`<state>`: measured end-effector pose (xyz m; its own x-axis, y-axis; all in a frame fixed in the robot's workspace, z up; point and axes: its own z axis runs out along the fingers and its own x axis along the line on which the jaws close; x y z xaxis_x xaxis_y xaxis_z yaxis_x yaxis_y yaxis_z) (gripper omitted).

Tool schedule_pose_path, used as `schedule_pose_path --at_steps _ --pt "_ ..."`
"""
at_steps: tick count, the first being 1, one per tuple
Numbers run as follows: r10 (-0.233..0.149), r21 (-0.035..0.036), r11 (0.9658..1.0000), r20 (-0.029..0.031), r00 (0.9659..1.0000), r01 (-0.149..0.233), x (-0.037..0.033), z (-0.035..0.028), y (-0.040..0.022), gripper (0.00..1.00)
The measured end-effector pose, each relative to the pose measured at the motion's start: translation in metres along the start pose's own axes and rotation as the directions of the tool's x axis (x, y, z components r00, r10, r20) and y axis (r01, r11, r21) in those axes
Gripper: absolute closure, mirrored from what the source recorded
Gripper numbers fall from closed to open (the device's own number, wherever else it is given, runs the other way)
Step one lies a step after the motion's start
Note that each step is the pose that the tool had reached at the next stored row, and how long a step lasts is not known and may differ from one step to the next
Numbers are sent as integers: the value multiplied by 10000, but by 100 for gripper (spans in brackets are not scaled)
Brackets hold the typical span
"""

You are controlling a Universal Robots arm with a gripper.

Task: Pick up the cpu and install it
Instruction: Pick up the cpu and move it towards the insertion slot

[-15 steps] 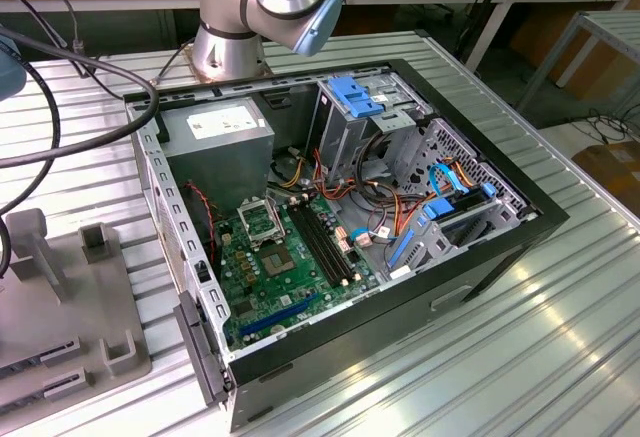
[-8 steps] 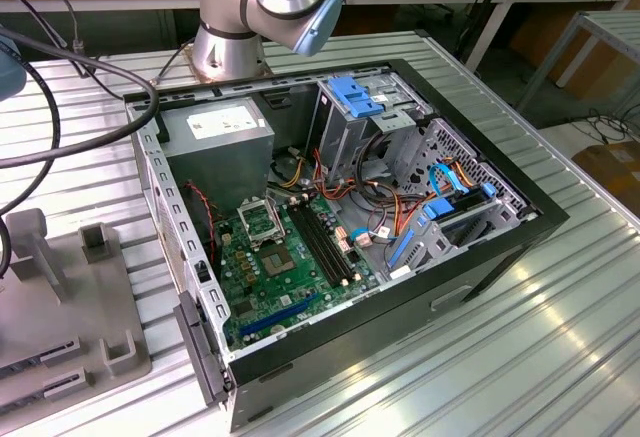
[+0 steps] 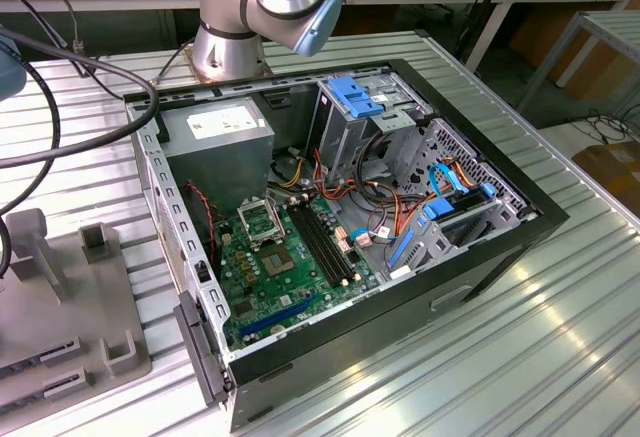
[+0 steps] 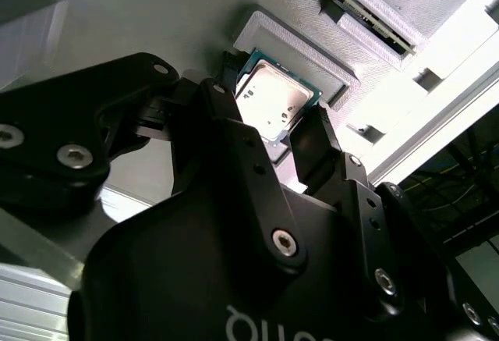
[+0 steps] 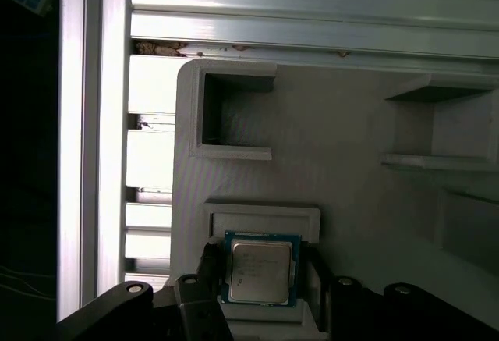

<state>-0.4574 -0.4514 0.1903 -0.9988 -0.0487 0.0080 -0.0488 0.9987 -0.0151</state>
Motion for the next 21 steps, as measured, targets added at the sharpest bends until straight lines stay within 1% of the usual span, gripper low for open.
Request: schedule_pose_path --at_steps 11,21 --pt "0 0 10000 -4 10000 0 0 -24 0 45" --pt "1 0 10000 -3 10000 -1 0 -28 0 45"
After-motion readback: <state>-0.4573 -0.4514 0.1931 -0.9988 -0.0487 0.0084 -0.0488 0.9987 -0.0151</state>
